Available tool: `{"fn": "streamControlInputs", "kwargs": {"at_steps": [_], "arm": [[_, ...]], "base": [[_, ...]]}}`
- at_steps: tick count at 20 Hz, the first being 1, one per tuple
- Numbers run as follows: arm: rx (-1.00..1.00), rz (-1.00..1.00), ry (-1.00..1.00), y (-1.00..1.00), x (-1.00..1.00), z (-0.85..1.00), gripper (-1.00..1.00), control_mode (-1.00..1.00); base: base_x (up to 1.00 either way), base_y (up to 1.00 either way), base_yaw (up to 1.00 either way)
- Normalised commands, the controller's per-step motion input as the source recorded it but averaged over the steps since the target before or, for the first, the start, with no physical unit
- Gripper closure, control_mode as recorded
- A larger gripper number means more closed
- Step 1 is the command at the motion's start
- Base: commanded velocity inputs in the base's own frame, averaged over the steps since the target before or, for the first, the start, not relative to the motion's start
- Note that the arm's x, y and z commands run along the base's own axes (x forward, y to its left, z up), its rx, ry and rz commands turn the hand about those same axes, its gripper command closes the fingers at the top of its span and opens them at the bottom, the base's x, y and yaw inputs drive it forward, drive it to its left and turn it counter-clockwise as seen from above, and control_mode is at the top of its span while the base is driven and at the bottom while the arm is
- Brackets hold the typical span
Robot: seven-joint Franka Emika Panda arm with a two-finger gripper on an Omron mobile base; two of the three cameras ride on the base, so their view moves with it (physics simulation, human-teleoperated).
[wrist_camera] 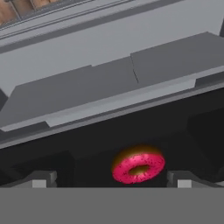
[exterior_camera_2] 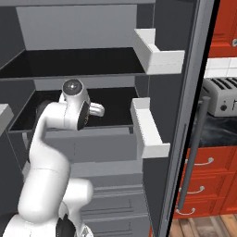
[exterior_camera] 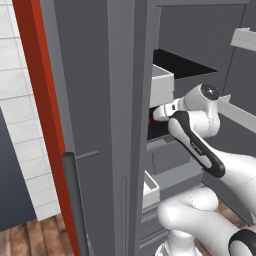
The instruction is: Take the cake and donut from the fridge and place them on the empty tray on the dining counter.
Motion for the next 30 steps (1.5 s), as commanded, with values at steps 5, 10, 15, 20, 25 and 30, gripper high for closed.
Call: {"fn": "streamControlInputs", "kwargs": {"at_steps": [5, 10, 15, 20, 25, 30], "arm": [[0.00, 0.00, 0.00, 0.15, 0.41, -0.03, -1.00, -1.00], [0.00, 0.00, 0.00, 0.06, 0.39, -0.23, -1.00, -1.00], [0.00, 0.00, 0.00, 0.07, 0.43, -0.34, -1.00, -1.00], [0.00, 0.00, 0.00, 0.10, 0.46, -0.27, -1.00, -1.00], [0.00, 0.00, 0.00, 0.07, 0.43, -0.10, -1.00, -1.00], [0.00, 0.00, 0.00, 0.05, 0.33, -0.05, -1.00, -1.00]], "base": [[0.00, 0.00, 0.00], [0.00, 0.00, 0.00], [0.00, 0.00, 0.00], [0.00, 0.00, 0.00], [0.00, 0.00, 0.00], [0.00, 0.00, 0.00]]}}
